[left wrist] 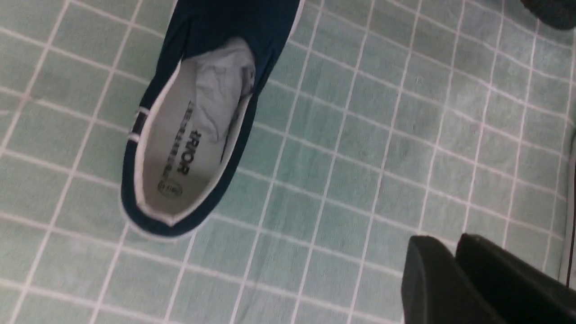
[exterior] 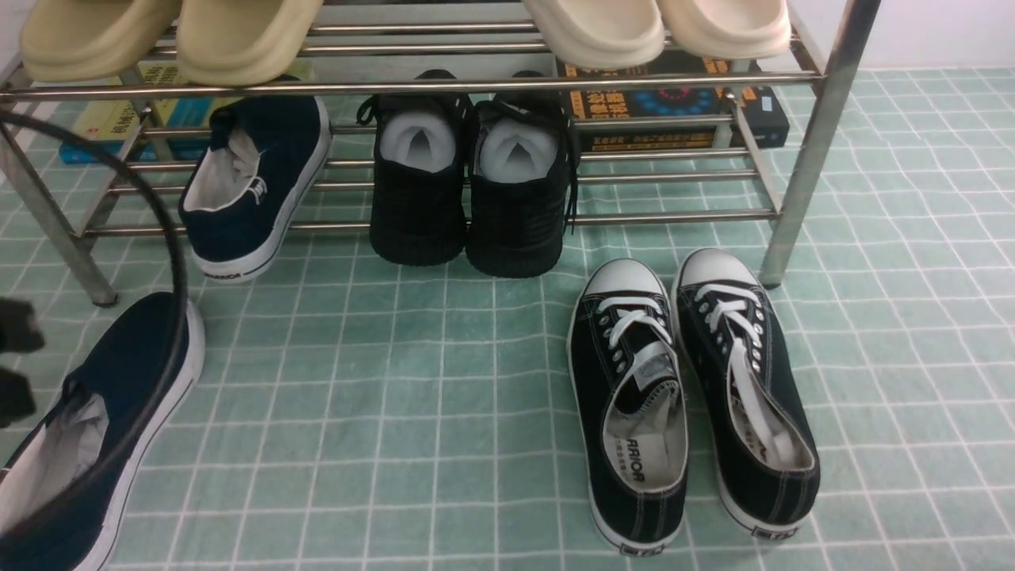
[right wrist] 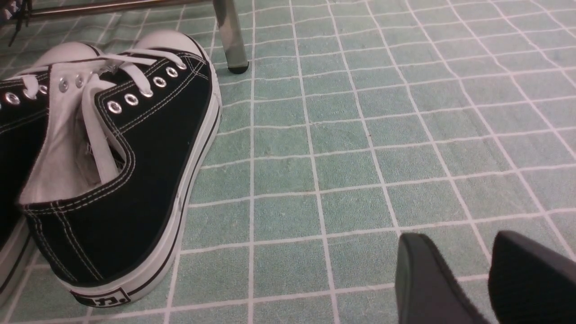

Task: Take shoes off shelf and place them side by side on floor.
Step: 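Grasp the leftmost shoe on the bottom shelf of the shoe rack with the left gripper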

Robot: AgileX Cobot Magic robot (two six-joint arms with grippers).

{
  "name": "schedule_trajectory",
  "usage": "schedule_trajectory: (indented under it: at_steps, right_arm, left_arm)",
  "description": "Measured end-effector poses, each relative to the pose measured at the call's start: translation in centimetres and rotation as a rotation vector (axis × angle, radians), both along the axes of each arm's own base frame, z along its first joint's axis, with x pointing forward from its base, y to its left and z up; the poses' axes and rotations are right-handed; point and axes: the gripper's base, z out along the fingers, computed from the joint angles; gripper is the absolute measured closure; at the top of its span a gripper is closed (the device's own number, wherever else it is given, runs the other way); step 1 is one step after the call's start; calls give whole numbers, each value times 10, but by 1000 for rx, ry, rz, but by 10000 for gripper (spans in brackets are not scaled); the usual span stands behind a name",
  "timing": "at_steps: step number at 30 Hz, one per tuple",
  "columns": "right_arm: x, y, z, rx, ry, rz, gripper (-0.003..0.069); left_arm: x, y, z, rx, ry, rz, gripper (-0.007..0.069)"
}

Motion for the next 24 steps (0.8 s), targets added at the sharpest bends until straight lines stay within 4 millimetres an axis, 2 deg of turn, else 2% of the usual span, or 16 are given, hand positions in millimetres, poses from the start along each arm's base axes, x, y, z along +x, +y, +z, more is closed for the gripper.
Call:
schedule_trajectory:
  at_steps: [2, 3, 4, 6, 7, 8, 11, 13, 20, 22, 23, 24]
  right_arm:
    - [0, 0, 0, 0, 0, 0, 420]
    - [0, 0, 0, 0, 0, 0, 420]
    - [0, 0, 0, 0, 0, 0, 420]
    - [0, 0, 0, 0, 0, 0, 420]
    - [0, 0, 0, 0, 0, 0, 420]
    - [0, 0, 0, 0, 0, 0, 420]
    - [0, 0, 0, 0, 0, 0, 420]
    - [0, 0, 0, 0, 0, 0, 420]
    - [0, 0, 0, 0, 0, 0, 420]
    - [0, 0, 0, 0, 0, 0, 420]
    - [0, 0, 0, 0, 0, 0, 420]
    - [0, 0, 0, 0, 0, 0, 420]
  left_arm:
    - [24, 2, -7, -9, -22, 24, 413]
    - [26, 3, -8, -10, -27, 27, 405]
    - [48, 5, -13, -10, -74, 46, 325]
    - [59, 6, -16, -9, -105, 54, 281]
    - [76, 8, -21, -13, -150, 70, 216]
    - [77, 8, -22, -13, -154, 72, 209]
    - [108, 11, -38, -27, -179, 96, 115]
    - [117, 11, -42, -28, -167, 96, 103]
    - [182, 16, -48, 51, -152, 19, 115]
    - [196, 17, -57, 56, -131, 13, 128]
    - [197, 17, -56, 55, -136, 13, 130]
    - [208, 17, -66, 49, -112, 14, 144]
